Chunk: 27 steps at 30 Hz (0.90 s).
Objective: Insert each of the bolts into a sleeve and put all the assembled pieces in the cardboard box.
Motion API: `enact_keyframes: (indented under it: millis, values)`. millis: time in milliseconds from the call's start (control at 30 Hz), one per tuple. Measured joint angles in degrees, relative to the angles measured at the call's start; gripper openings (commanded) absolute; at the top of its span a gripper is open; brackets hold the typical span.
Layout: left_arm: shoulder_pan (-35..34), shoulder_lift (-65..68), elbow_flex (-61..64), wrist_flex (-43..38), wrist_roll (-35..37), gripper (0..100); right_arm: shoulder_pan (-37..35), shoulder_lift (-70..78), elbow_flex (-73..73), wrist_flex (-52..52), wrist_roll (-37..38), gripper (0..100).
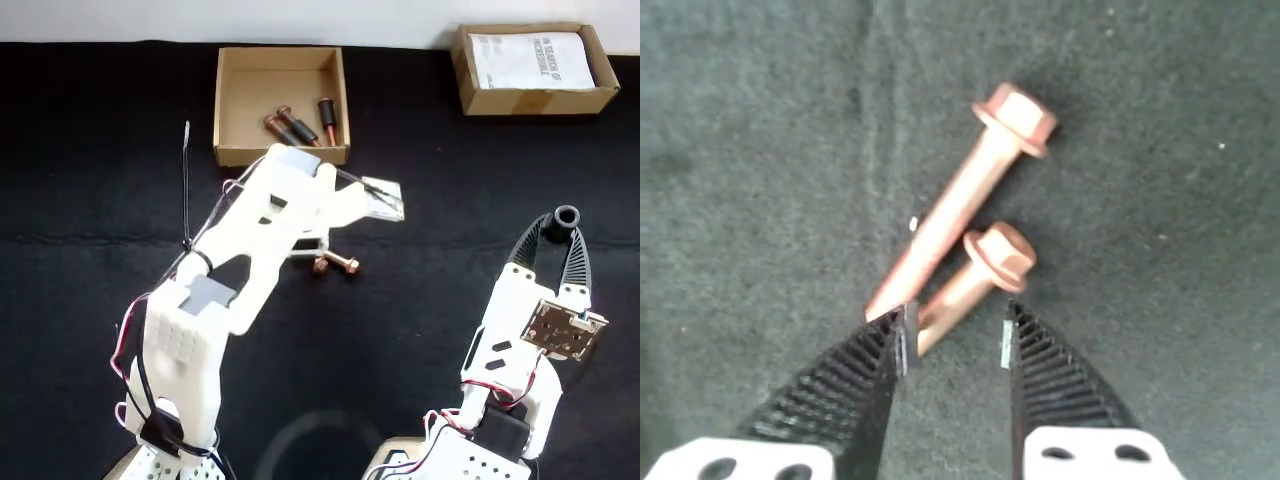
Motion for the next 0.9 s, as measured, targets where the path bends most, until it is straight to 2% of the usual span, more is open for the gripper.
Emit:
enact_keyframes:
  millis: [133, 333, 633, 733, 900]
  values:
    - [0.18, 1.58, -0.53, 0.00, 0.00, 14, 1.05, 0.00, 0.00, 0.00, 0.00, 0.6]
    - [1.14, 5.36, -2.55, 3.43, -2.29, 5, 1.93, 0.00, 0.00, -0.35, 0.00, 0.6]
    - [1.85, 7.91, -6.33, 7.38, -4.22, 3, 2.20, 0.00, 0.97, -0.35, 0.00, 0.6]
    - [2.20, 7.91, -6.33, 7.47, -0.18, 1, 2.29, 0.00, 0.97, -0.35, 0.18, 0.6]
    - [3.96, 8.09, -7.65, 7.56, 10.46, 1, 2.20, 0.00, 0.97, -0.35, 0.35, 0.6]
